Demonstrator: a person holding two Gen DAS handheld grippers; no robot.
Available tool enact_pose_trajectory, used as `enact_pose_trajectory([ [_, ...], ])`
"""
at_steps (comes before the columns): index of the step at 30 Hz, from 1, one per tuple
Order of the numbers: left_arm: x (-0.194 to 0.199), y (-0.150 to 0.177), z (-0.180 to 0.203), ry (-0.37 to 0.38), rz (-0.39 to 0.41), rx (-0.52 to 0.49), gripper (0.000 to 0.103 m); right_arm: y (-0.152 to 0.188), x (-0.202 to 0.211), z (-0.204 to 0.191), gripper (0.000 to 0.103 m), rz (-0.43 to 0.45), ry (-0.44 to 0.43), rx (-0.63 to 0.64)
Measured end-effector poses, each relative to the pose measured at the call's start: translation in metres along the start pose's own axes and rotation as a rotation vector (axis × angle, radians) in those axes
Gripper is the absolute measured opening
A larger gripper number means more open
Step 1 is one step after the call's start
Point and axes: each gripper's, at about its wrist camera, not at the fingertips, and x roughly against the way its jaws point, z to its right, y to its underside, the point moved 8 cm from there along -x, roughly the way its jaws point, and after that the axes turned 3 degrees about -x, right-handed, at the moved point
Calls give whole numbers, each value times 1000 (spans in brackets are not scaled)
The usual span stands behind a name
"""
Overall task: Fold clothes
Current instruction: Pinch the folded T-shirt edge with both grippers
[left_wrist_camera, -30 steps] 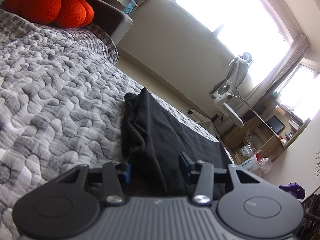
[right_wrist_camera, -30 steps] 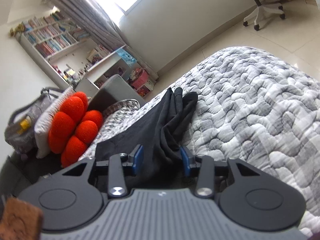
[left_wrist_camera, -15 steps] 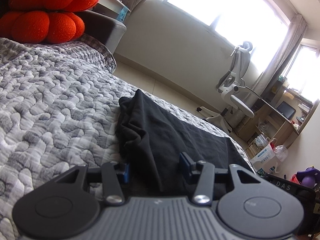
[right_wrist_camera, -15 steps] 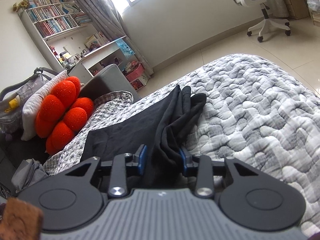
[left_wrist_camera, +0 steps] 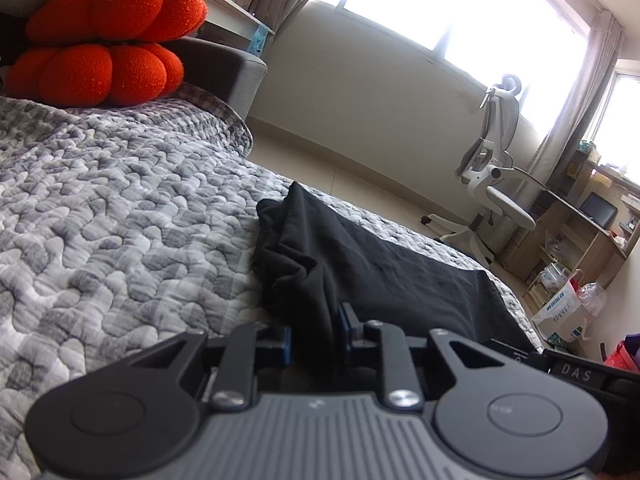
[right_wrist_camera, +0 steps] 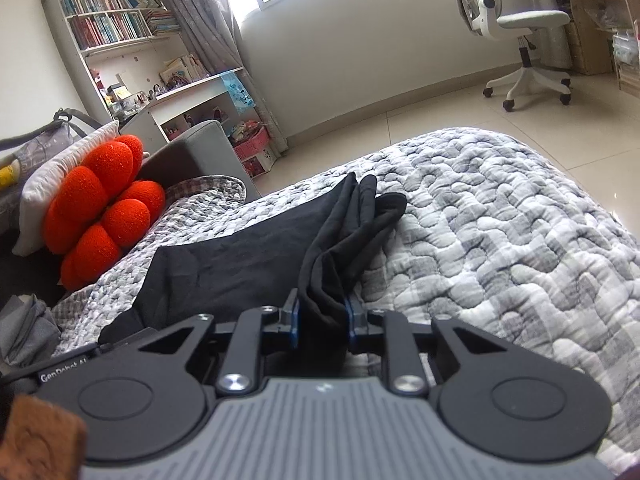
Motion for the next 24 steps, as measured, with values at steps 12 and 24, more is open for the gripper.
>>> enact_pose_trajectory([
  [12,-1,1,9,-61,3,-82,18,3,-3,0,22,9,38,44],
  [24,0,2,14,-90,2,-120,18,3,-3,-4,23,11,51,63],
])
